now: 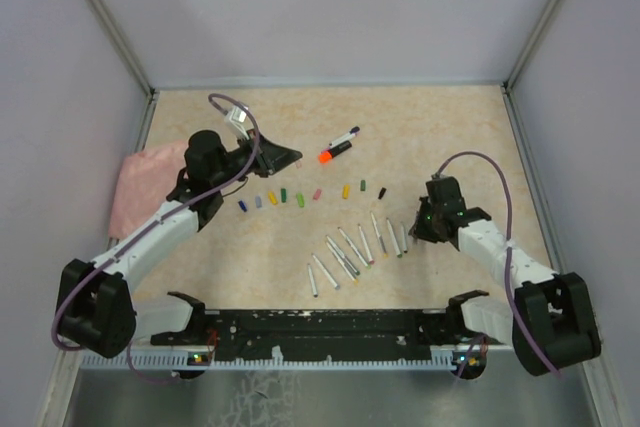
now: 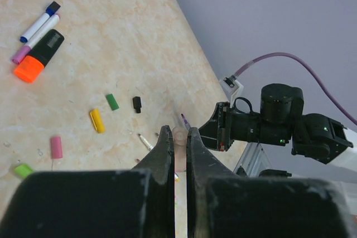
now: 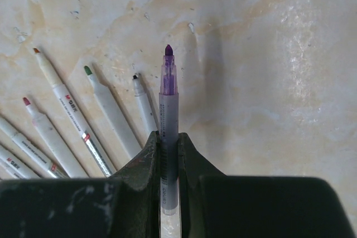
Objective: Open the pen caps
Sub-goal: Place the pen at the center of the board.
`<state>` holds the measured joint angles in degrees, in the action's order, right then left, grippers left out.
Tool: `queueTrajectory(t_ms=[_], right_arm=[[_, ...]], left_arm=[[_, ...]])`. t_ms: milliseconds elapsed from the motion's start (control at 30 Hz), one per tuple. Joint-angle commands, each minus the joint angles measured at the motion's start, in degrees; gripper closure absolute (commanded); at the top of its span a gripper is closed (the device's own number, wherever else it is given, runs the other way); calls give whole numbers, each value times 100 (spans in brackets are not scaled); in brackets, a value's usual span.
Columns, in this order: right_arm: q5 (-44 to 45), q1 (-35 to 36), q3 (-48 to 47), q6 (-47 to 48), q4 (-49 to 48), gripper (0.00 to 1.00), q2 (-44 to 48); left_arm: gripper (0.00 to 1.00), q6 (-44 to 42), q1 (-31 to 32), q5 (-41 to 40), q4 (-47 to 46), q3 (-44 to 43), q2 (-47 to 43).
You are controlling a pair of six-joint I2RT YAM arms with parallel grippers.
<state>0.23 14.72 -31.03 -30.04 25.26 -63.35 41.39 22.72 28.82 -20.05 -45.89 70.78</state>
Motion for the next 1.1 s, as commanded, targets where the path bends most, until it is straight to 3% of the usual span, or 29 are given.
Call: queueTrajectory(t_ms=[0, 133, 533, 800, 1067], right_arm=[[168, -55, 26, 46, -222, 95, -266], [266, -56, -27, 43, -145, 93, -490], [265, -50, -48, 31, -83, 70, -651], [188, -51, -62, 65, -122, 70, -572], [184, -50, 13, 103, -237, 65, 333]], left_arm=[[100, 93, -33, 164, -262, 140, -189], [100, 115, -30, 171, -287, 210, -227], [100, 164, -39, 289, -385, 211, -171], [100, 255, -9, 610, -378, 81, -4], [100, 144, 440, 525, -351, -51, 337]])
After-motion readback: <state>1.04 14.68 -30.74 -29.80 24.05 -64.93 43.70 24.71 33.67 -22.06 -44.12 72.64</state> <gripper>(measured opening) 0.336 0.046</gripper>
